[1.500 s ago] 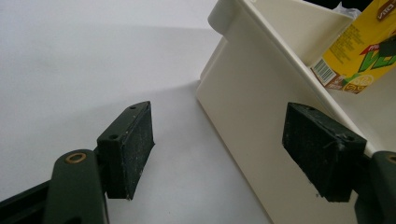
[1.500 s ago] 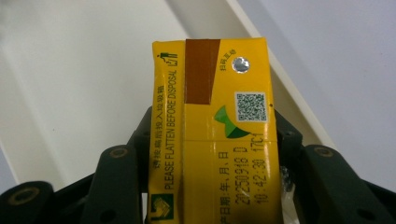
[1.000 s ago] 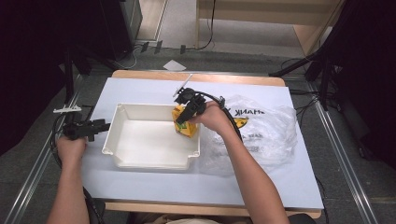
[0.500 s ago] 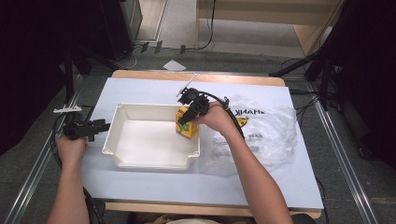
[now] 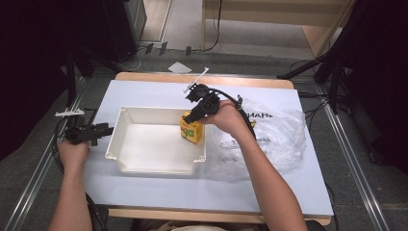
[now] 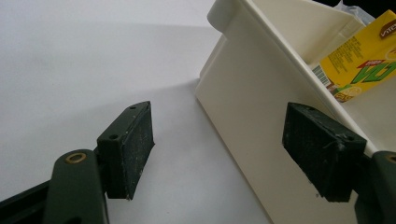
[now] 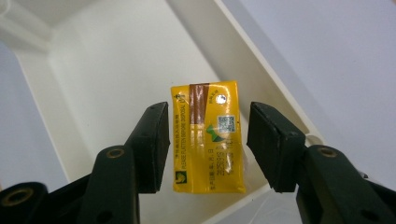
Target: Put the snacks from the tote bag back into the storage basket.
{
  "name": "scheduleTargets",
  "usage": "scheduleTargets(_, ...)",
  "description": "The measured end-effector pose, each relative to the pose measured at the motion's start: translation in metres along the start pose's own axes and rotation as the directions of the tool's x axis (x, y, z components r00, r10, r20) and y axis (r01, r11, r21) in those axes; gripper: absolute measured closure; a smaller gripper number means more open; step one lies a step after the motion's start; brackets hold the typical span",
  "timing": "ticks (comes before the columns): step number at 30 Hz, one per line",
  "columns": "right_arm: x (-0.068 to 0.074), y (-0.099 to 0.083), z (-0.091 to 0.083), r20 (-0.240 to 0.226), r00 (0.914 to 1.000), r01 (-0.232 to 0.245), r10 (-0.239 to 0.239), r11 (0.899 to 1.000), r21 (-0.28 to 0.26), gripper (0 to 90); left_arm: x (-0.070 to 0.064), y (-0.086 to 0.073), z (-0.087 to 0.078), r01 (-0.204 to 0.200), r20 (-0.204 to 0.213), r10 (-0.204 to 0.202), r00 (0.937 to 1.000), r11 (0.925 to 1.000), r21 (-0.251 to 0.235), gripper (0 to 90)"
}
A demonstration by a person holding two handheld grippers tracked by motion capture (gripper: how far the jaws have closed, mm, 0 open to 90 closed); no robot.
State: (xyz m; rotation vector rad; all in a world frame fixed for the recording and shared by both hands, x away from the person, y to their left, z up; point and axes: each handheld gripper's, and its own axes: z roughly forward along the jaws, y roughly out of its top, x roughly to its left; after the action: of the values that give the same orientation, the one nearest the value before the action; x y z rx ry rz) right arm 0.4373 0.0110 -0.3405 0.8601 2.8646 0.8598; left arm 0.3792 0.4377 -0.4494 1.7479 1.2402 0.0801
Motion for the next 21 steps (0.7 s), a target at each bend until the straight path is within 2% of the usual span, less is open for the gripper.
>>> scheduleTargets(5, 0.004, -0.002, -0.014, -0.010, 0.9999, 0.001, -0.001, 1.000, -0.029, 52.4, 0.000, 0.000, 0.000, -0.003, 0.000, 0.003, 1.0000, 1.0000, 0.001, 26.0)
scheduleTargets(10, 0.009, -0.007, -0.020, -0.027, 0.9996, 0.002, -0.003, 0.999, -0.042, 56.6, 0.000, 0.000, 0.000, -0.002, 0.000, 0.002, 1.0000, 1.0000, 0.000, 25.9)
scheduleTargets(16, 0.013, -0.017, -0.021, -0.072, 0.9974, -0.007, 0.003, 0.998, -0.061, 65.6, 0.000, 0.000, 0.000, -0.003, -0.002, 0.003, 1.0000, 1.0000, 0.001, 25.9)
scheduleTargets(21, 0.019, -0.027, -0.016, -0.065, 0.9971, 0.034, -0.038, 0.997, -0.066, 72.3, 0.000, 0.000, 0.000, -0.001, 0.000, 0.001, 1.0000, 1.0000, -0.001, 25.9)
